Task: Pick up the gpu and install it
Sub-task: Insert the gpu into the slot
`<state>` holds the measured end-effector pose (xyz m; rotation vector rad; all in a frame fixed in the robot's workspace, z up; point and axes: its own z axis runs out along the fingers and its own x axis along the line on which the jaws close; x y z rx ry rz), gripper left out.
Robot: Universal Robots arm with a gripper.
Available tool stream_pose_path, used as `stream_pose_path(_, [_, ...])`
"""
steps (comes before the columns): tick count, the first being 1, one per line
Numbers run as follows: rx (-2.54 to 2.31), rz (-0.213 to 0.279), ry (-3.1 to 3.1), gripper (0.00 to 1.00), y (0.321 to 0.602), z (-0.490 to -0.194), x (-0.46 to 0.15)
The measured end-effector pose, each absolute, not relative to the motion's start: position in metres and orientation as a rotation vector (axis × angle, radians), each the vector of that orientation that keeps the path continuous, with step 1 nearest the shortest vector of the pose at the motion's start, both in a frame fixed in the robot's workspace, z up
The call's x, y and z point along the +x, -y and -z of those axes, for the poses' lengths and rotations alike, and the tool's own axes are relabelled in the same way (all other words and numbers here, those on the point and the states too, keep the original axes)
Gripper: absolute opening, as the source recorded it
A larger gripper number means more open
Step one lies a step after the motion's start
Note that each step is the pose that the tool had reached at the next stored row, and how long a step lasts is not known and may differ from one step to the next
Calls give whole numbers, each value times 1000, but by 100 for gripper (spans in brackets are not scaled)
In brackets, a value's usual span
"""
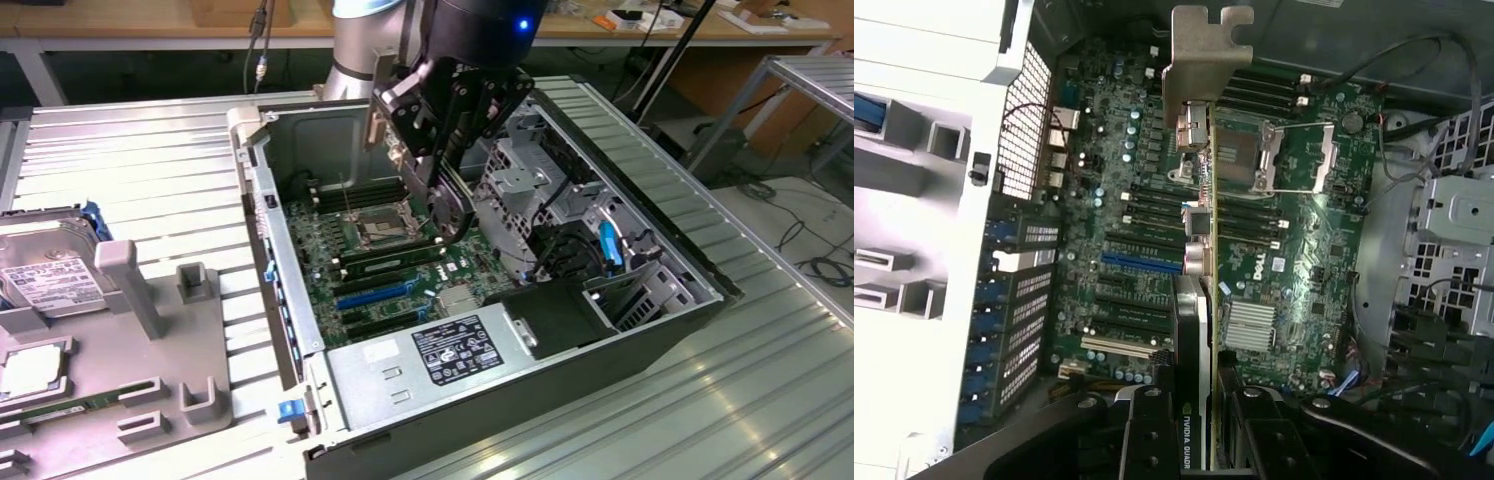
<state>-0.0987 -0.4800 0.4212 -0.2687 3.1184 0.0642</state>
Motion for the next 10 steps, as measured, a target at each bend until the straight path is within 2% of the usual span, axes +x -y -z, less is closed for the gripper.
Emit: stream_pose_path(10, [-349, -65, -3112, 27, 480, -421, -99])
